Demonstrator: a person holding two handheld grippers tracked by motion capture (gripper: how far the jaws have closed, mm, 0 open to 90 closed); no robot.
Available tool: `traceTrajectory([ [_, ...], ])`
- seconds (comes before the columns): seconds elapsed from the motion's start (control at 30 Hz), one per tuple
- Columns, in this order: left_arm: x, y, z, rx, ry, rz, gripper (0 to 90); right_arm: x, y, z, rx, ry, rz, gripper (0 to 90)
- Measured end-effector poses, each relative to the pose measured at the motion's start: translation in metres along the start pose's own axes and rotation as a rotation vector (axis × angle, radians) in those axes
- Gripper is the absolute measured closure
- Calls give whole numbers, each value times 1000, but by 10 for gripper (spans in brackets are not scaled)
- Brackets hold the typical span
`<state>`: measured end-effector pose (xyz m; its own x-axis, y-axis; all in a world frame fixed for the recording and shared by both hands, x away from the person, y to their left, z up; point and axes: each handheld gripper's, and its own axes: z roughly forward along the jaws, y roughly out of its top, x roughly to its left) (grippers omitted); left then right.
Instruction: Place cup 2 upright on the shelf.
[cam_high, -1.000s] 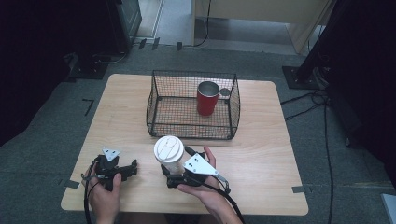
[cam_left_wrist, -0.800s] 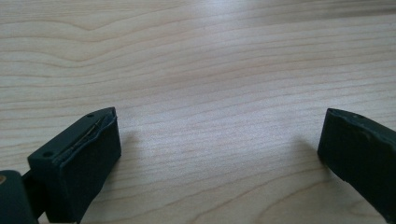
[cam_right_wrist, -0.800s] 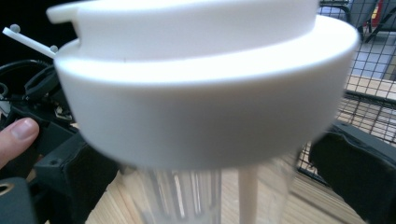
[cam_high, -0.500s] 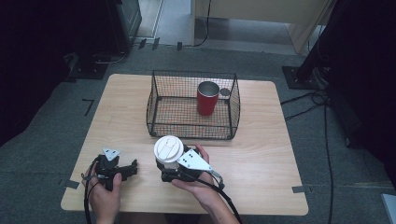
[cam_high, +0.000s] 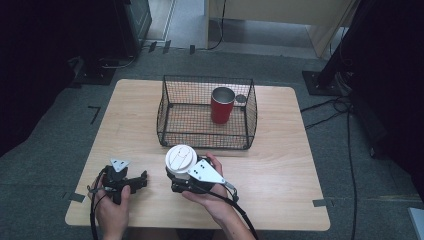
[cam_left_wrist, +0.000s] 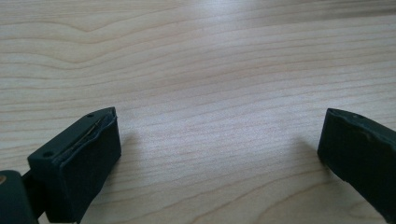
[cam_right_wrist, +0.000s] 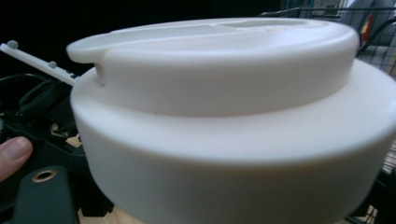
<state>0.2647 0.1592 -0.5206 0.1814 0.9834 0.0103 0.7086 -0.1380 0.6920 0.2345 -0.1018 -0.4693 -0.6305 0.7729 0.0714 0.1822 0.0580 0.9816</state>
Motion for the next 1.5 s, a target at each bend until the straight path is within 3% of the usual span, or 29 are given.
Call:
traceTrajectory([
  [0.1,0,0,0,0,0,0,1,-1,2,-2,-25,8,31,162],
  [0.5,0,0,0,1,1,3,1,-5,15,-7,-77,10,33,162],
  [1.5,0,0,0,3,0,2,1,-12,64,2,-165,-9,0,162],
])
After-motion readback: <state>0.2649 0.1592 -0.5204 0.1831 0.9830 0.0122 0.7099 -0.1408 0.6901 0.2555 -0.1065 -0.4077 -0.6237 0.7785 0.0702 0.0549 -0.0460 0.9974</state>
